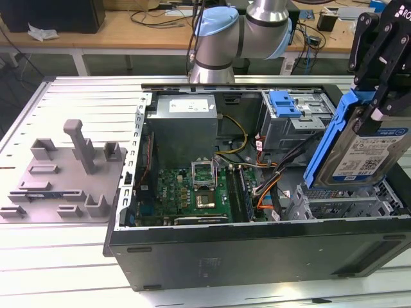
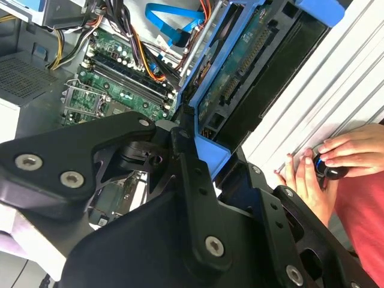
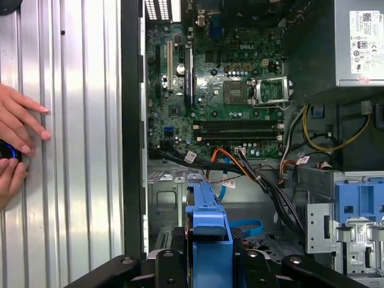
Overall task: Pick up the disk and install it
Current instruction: 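Insert the disk into the insertion slot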
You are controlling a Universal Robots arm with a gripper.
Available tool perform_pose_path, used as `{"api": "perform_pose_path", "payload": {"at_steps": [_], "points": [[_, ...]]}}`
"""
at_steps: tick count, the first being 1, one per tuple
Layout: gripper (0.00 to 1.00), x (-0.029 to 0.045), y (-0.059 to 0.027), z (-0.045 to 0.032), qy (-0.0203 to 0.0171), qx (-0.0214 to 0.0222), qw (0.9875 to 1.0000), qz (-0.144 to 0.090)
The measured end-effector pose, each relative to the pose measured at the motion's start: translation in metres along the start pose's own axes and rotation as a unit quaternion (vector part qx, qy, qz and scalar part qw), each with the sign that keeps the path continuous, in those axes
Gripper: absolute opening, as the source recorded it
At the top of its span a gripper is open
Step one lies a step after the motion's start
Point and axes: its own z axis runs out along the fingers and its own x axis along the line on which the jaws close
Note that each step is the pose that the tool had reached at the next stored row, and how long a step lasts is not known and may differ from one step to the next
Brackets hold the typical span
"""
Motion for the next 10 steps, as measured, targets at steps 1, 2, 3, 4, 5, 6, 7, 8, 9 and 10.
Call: {"api": "perform_pose_path", "payload": {"at_steps": [1, 2, 3, 4, 5, 6, 7, 8, 9, 10], "points": [[0.37, 0.0000, 0.0000, 0.0004, 0.0000, 0.0000, 1.0000, 0.000], [0.37, -0.0001, 0.0000, 0.0007, -0.0001, 0.0000, 1.0000, 0.000], [0.37, -0.0002, 0.0000, 0.0009, 0.0000, 0.0000, 1.0000, 0.000], [0.37, -0.0002, 0.0000, 0.0010, 0.0001, 0.0000, 1.0000, 0.000], [0.37, -0.0002, 0.0000, 0.0013, 0.0000, 0.0000, 1.0000, 0.000], [0.37, -0.0002, 0.0000, 0.0015, 0.0001, 0.0000, 1.0000, 0.000], [0.37, -0.0003, 0.0000, 0.0017, 0.0000, 0.0000, 1.0000, 0.000], [0.37, -0.0003, 0.0000, 0.0019, 0.0001, 0.0000, 1.0000, 0.000], [0.37, -0.0003, 0.0000, 0.0022, 0.0001, 0.0000, 1.0000, 0.000], [0.37, -0.0003, -0.0001, 0.0024, 0.0001, 0.0000, 1.0000, 0.000]]}}
